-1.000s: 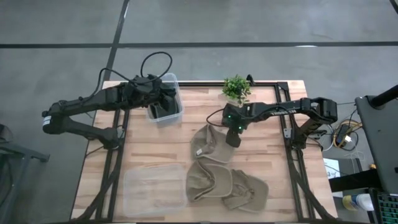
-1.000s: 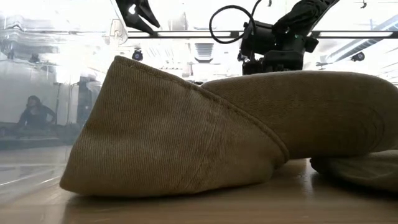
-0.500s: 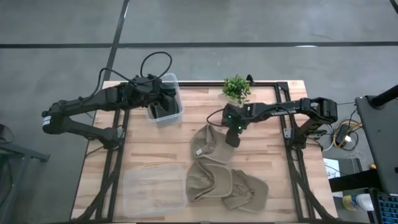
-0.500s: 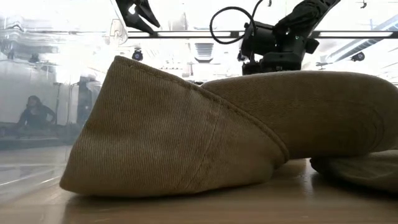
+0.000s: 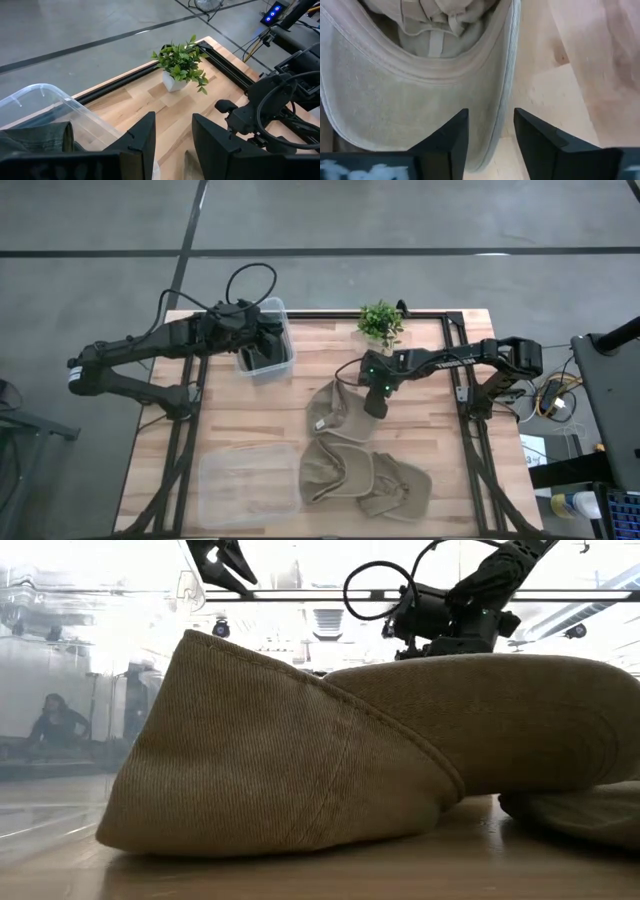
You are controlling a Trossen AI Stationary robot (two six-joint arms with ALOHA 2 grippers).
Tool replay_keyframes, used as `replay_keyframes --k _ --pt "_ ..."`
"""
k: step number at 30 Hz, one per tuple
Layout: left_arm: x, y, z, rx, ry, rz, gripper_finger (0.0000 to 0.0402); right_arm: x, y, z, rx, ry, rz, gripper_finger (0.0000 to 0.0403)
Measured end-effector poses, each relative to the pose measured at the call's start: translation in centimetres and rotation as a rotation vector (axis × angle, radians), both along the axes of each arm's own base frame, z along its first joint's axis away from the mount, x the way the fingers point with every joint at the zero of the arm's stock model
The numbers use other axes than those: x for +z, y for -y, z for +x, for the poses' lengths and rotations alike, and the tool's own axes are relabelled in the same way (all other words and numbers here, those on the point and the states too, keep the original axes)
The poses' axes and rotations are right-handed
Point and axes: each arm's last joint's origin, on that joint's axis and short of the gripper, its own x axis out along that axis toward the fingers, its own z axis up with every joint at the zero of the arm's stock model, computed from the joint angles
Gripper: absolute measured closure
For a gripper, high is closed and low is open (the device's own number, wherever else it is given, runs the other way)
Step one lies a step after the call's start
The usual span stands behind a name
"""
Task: Pick & Place hat
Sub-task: Put the brown cap into the bottom transparent bin
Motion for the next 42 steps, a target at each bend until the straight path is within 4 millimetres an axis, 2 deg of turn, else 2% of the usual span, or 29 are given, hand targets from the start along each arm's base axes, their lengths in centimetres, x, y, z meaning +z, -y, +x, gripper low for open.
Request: replay_keyframes --k 3,8,9,14,21,28,33,37,42 --pt "0.0 0.0 0.0 0.0 0.0 -0.001 0.0282 0.0 -0.1 0.0 0.015 0.007 0.034 0.0291" --pt "0.0 0.0 0.0 0.001 0.001 -0.001 0.0282 -0.2 -0.2 -0.1 0.019 0.004 0.045 0.0379" --pt "0.0 0.0 0.0 0.001 0.001 -0.001 0.0282 -0.1 -0.2 -0.1 0.019 0.008 0.044 0.0383" --pt "-0.3 0.0 0.0 0.001 -0.008 -0.003 0.0282 0.0 0.0 0.0 0.003 0.02 0.024 0.039" --pt "-0.9 0.0 0.1 0.001 -0.024 -0.01 0.0282 1.8 0.4 1.0 0.007 0.079 -0.013 0.0392" --pt "-0.5 0.2 0.2 -0.02 0.014 -0.008 0.0282 5.1 0.7 1.4 -0.003 0.09 -0.113 0.0393" --pt "0.2 1.1 0.6 -0.08 0.09 -0.017 0.0282 7.7 0.8 1.4 0.003 0.163 -0.145 0.0393" --pt "0.5 2.2 1.0 -0.156 0.127 -0.023 0.0282 9.8 0.7 1.0 0.0 0.229 -0.177 0.0393" --pt "1.0 4.5 1.4 -0.26 0.179 -0.026 0.0282 12.1 0.8 0.2 -0.041 0.272 -0.248 0.0392"
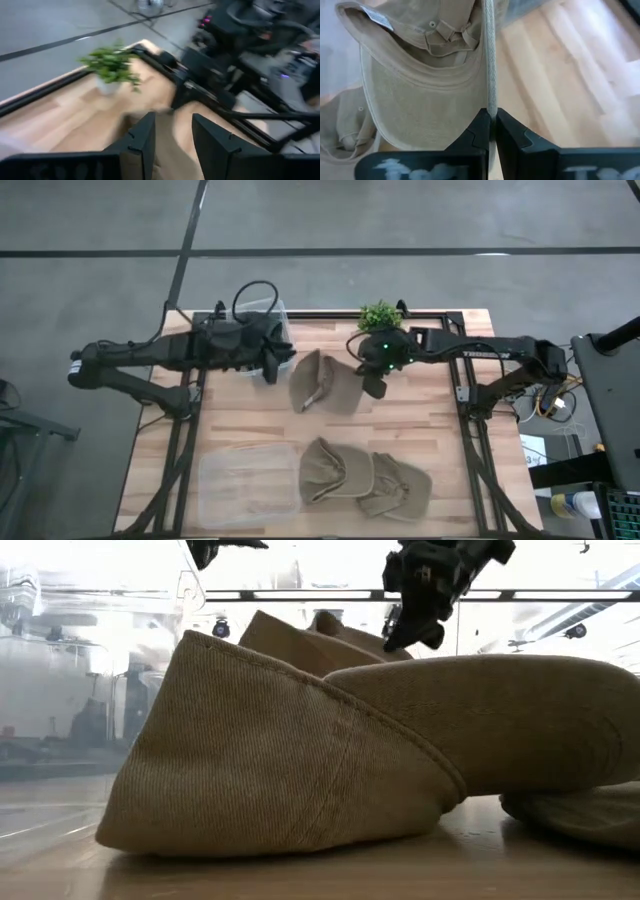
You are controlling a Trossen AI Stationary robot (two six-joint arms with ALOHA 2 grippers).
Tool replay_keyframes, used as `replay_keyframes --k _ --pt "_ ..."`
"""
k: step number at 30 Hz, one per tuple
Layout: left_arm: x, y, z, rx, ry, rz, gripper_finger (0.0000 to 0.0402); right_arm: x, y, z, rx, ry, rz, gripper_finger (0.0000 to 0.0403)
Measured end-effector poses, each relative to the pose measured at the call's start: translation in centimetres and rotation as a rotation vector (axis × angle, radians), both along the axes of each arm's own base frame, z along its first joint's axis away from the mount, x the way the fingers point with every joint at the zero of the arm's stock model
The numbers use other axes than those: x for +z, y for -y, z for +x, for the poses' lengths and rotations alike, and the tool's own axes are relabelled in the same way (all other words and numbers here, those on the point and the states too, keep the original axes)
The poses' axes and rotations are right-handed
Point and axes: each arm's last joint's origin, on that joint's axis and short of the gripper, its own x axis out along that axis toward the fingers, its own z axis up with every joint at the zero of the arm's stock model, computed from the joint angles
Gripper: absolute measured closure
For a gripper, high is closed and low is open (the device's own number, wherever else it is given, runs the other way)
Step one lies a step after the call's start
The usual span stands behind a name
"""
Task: Pick & Place hat
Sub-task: Put the brown cap into the bottom transparent bin
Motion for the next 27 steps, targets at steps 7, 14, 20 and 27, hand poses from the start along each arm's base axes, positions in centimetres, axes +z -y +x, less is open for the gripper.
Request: replay_keyframes --k 7,14,20,27 --pt "0.7 3.6 0.1 -0.107 0.067 0.037 0.0282 2.3 0.0 -1.4 -0.08 0.011 -0.087 0.0391" --pt "0.6 6.5 -0.4 -0.159 0.072 0.06 0.0282 4.1 -0.1 -2.8 -0.125 0.079 -0.144 0.039" --pt "0.6 8.3 -0.9 -0.224 0.075 0.056 0.0282 5.4 -0.3 -3.8 -0.128 0.148 -0.155 0.039" --pt "0.5 9.9 -1.5 -0.287 0.076 0.061 0.0282 6.2 -0.4 -4.1 -0.125 0.203 -0.171 0.039"
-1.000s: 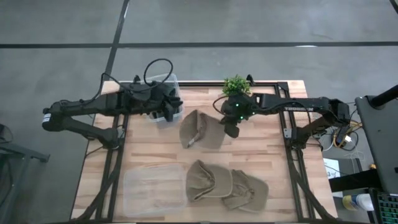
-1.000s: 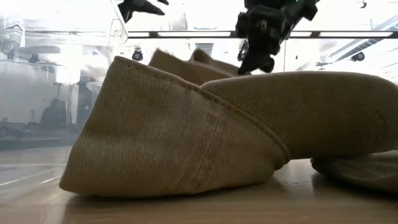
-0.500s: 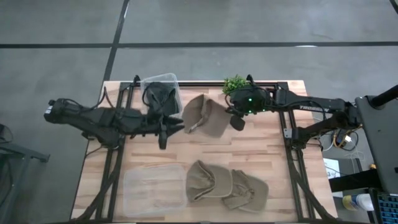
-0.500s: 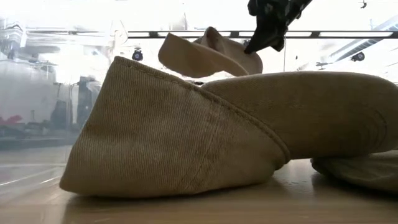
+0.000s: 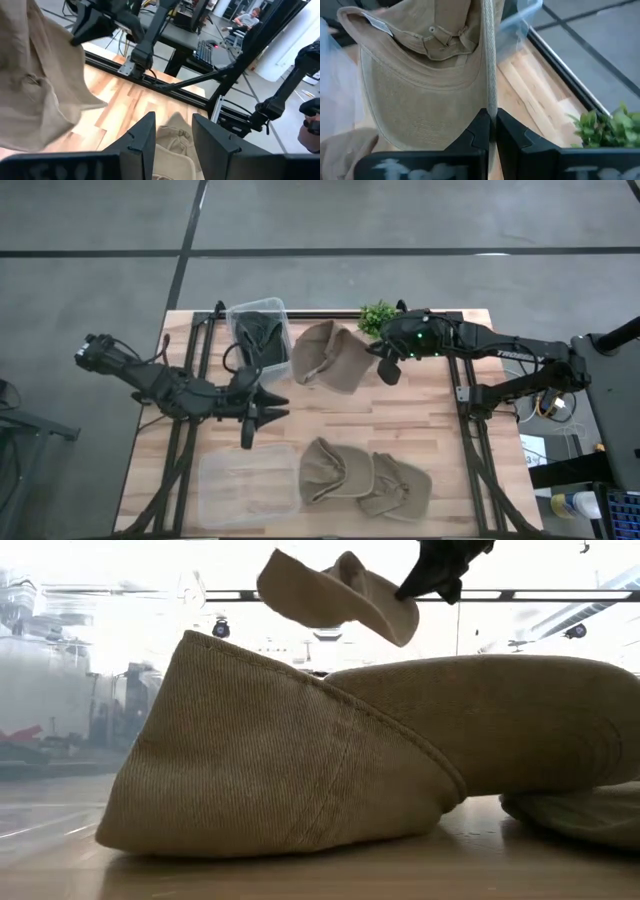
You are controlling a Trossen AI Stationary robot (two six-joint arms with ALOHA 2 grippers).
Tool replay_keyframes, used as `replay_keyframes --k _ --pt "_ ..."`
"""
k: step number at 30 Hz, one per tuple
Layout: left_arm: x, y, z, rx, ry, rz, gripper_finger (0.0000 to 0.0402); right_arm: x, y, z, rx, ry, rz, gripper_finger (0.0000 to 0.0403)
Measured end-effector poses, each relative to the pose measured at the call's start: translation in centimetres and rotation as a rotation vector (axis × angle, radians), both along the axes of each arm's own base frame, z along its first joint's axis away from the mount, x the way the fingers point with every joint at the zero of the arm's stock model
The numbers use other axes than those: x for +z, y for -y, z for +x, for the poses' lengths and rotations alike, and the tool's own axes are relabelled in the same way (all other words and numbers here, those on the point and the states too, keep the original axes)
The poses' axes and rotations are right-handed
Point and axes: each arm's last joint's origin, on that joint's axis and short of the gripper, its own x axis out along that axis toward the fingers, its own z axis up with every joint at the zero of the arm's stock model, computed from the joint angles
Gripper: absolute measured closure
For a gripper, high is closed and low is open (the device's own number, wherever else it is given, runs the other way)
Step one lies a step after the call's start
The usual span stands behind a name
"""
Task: Pick & Place hat
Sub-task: Put the brown cap into the bottom transparent bin
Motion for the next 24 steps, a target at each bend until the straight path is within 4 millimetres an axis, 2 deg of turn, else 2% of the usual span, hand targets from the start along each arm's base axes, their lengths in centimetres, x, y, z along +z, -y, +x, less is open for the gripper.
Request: replay_keyframes --k 6,12,19,24 --pt "-0.4 0.9 0.2 0.023 -0.01 -0.035 0.0282 1.6 0.0 -0.1 0.009 0.138 -0.046 0.039" --pt "-1.5 2.0 1.1 0.163 -0.023 -0.079 0.0282 3.2 -0.2 -0.8 0.013 0.25 -0.081 0.039" --pt "-2.6 3.6 1.6 0.169 -0.05 -0.056 0.0282 3.7 -0.4 -1.5 0.017 0.274 -0.085 0.039" --pt "-2.5 3.9 1.3 0.155 -0.045 -0.075 0.0282 3.4 -0.7 -1.9 0.078 0.237 -0.034 0.039"
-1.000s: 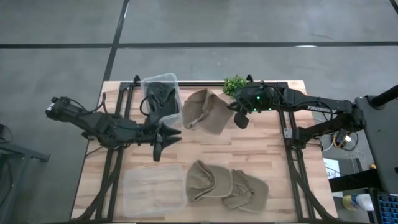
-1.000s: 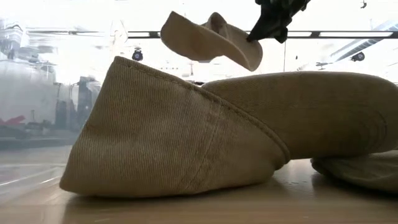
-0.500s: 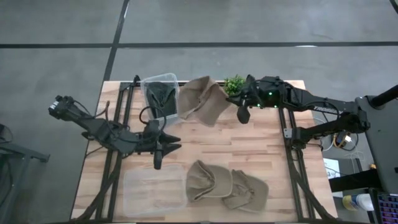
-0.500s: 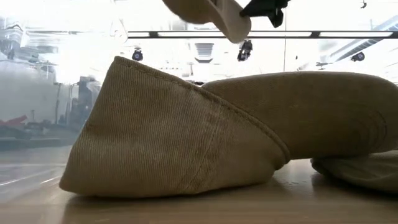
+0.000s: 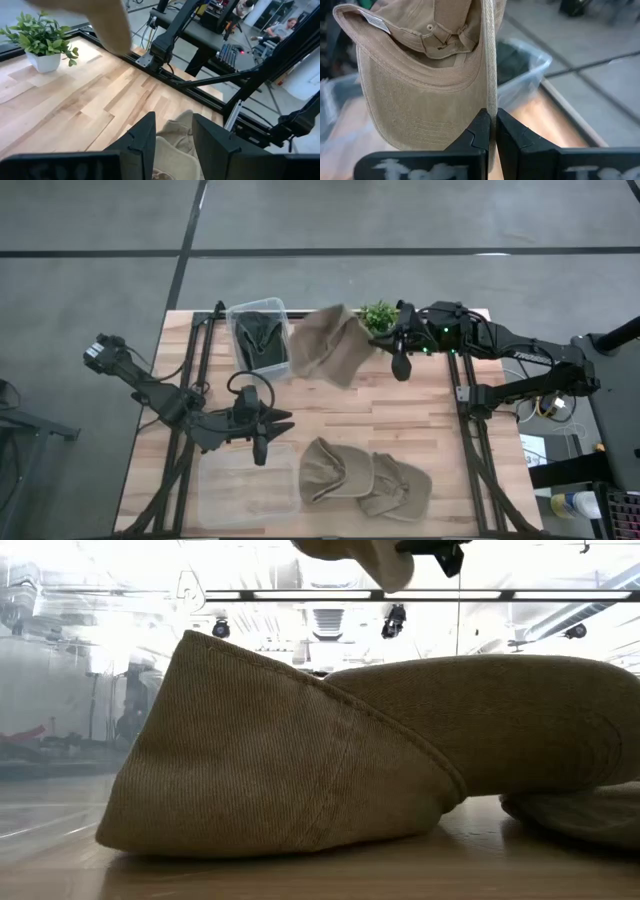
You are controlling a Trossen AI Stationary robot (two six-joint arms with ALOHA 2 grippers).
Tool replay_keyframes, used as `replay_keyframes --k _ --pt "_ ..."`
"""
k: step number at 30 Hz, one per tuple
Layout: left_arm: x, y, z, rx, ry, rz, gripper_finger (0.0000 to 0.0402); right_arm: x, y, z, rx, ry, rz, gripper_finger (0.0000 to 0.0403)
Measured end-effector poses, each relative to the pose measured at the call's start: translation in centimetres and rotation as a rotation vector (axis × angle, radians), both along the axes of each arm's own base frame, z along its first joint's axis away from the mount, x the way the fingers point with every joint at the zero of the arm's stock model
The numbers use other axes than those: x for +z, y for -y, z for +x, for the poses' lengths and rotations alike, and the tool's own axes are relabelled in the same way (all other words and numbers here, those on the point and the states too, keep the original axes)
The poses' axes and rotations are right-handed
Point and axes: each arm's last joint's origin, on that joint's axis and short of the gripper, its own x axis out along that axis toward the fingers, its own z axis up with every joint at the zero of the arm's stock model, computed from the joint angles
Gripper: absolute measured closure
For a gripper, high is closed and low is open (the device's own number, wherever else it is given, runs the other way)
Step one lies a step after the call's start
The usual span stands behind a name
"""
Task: Pick & Place hat
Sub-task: Put the brown cap into the bottom transparent bin
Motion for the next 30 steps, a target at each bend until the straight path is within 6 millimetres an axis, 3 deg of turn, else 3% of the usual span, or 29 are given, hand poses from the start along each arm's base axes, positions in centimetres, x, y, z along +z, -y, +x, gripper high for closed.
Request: replay_keyframes --k 8,15,20,24,30 --pt "3.2 -1.3 -1.6 0.009 0.076 0.091 0.0282 -2.5 -0.2 0.6 0.009 -0.211 0.094 0.039" --pt "5.8 -2.2 -2.1 0.027 0.13 0.133 0.0282 -5.0 -1.5 3.0 0.158 -0.331 0.167 0.039" --pt "6.4 -3.2 -1.9 0.068 0.124 0.152 0.0282 -6.5 -3.3 5.0 0.245 -0.388 0.17 0.039" --pt "6.5 -3.7 -1.8 0.086 0.11 0.16 0.0282 -6.1 -5.0 6.4 0.319 -0.393 0.137 0.039" --pt "6.4 -4.2 -1.4 0.03 0.105 0.123 0.0282 -3.7 -7.1 7.8 0.399 -0.338 0.092 0.039"
